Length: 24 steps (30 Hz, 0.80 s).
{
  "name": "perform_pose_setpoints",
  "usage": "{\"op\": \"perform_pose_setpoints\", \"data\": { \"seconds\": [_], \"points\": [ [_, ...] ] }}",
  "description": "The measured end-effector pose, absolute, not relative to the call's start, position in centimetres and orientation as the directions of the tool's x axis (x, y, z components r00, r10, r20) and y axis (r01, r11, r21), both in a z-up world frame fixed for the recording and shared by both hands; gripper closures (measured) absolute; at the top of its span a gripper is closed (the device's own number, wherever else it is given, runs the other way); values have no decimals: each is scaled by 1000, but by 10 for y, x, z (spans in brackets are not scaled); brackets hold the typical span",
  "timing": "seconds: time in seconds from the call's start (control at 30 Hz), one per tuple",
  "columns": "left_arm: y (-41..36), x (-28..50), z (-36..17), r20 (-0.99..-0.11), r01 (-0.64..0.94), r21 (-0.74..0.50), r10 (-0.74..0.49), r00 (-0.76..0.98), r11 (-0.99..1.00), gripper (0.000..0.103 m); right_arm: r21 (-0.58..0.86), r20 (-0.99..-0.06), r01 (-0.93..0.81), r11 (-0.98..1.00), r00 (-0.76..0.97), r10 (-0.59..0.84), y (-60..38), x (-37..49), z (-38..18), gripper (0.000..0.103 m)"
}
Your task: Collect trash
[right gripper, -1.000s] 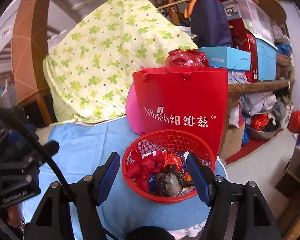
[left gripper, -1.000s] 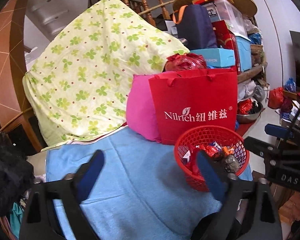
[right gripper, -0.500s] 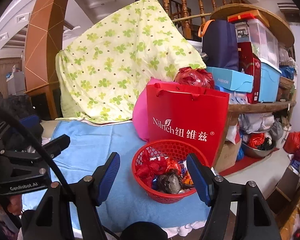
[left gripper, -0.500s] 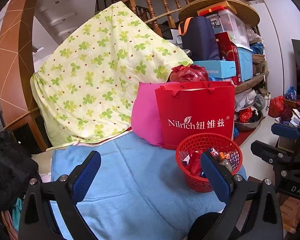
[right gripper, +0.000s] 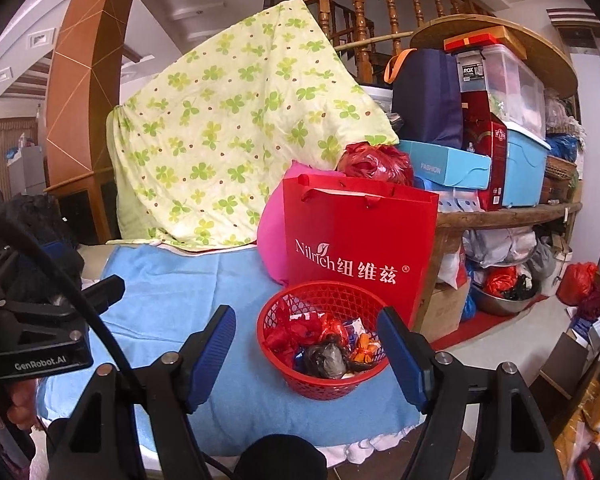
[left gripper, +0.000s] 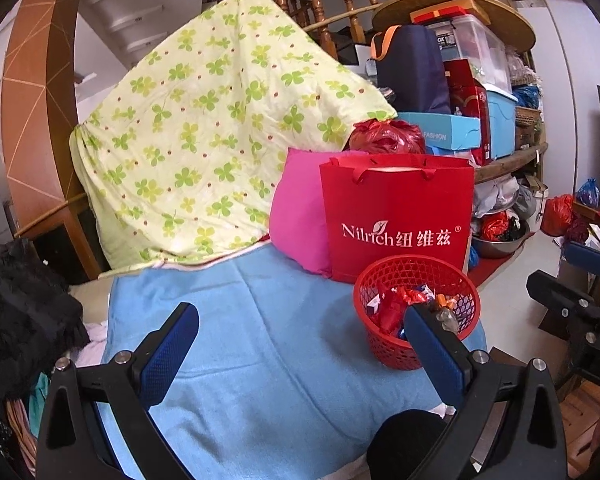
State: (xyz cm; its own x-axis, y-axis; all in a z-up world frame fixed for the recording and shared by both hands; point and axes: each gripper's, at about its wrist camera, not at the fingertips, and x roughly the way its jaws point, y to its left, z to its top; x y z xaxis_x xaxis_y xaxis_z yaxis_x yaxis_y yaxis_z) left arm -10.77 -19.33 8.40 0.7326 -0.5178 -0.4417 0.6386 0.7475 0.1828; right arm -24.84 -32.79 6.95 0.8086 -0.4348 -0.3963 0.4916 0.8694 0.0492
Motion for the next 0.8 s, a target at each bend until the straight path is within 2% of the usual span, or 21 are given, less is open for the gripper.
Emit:
{"op": "perform_pose_setpoints", "data": {
  "seconds": [0.8],
  "points": [
    [-198, -114, 77, -450, 636, 209, -505, 737, 743, 1, 52, -426, 473, 879, 807, -409, -329, -247, 65, 26]
  ]
}}
